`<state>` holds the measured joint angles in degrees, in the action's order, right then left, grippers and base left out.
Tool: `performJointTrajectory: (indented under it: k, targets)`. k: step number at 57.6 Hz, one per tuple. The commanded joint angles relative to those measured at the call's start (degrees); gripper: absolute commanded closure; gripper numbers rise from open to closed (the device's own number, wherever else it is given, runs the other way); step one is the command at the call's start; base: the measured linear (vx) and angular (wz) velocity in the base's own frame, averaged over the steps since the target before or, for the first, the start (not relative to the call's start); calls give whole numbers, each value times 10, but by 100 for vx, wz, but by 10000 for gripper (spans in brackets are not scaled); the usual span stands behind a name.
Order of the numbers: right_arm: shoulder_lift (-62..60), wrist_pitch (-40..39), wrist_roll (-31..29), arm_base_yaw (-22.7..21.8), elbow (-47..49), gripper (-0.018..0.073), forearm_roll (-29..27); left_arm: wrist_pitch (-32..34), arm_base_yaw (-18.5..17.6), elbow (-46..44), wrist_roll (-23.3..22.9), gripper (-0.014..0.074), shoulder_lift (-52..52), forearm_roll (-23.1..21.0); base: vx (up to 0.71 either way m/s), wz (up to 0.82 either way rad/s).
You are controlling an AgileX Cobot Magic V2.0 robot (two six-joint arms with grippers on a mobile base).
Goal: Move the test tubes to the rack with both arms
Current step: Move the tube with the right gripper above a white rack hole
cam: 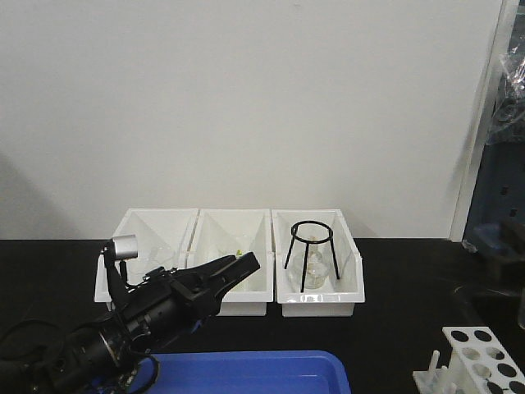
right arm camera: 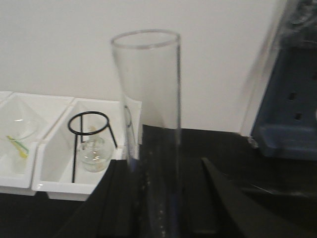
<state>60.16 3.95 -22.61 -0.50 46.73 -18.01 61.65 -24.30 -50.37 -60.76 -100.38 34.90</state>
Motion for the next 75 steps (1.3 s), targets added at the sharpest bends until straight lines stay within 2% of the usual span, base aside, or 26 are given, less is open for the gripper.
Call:
performJointTrajectory:
  k: [1,8,15,20,23,30,34,53,68,75]
  targets:
    - [-41,-100,-5,-9,-38,566,-1,39,1,-15,7,124,25,-21,0,0]
    - [-40,-150,2,-7,-101,566,-1,39,1,-15,9,124,25,-21,0,0]
    - [-23,-244,7,-7,-155,566,2,39,1,-15,9,124,25,-21,0,0]
    - [-7,-286,43,-7,-170,566,23,39,1,-15,9,124,25,-21,0,0]
    - [5,-298,80,-7,-173,566,73,39,1,-15,9,124,25,-21,0,0]
    - [51,-353,220,-7,-173,566,227,39,1,-15,9,124,25,-21,0,0]
    - [75,-386,268,-8,-173,566,270,39,1,-15,9,124,25,-21,0,0]
    - [147,-440,246,-8,-173,566,250,39,1,-15,9,124,25,-21,0,0]
    - [170,-443,205,-8,-173,566,226,39,1,-15,9,124,25,-21,0,0]
    - [170,-442,204,-8,-174,566,222,39,1,-15,9,124,25,-21,0,0]
